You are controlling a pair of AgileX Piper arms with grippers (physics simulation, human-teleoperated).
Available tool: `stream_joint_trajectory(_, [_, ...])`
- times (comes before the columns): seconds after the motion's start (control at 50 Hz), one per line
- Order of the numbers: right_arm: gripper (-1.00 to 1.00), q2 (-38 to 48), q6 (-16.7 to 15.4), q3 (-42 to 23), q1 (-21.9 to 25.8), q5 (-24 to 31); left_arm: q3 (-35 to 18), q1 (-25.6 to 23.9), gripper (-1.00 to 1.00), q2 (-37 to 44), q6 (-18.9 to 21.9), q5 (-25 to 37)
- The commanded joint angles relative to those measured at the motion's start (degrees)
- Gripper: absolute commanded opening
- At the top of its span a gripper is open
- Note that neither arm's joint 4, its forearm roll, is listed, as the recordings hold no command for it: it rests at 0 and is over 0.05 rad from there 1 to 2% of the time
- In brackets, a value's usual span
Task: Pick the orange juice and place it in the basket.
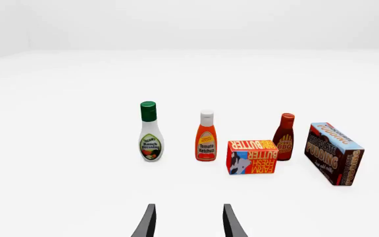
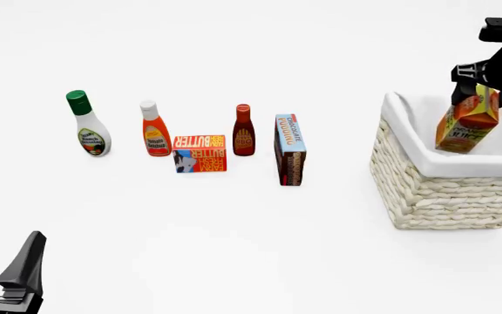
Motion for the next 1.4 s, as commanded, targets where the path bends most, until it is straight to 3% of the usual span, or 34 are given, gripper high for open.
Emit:
stream_joint_trajectory(0.02, [-1.00,1.23,2.15,-0.37,0.20,-0.03,-0.01,0.01,1.00,-0.01,-0.02,0.02])
stream_joint_trajectory(0.44, [-1.00,4.11,2.56,-1.36,-0.01,-0.13,-0.01,0.01,1.00,-0.01,-0.03,0.02])
stream_joint_trajectory(0.96, [-1.00,0.66,3.72,10.12,0.50,-6.49,-0.01,0.01,1.00,-0.02,-0.03,0.02])
stream_joint_trajectory(1.4, [-1.00,1.23,3.95,13.50,-0.10,-9.51,-0.01,0.00,1.00,-0.02,-0.02,0.01])
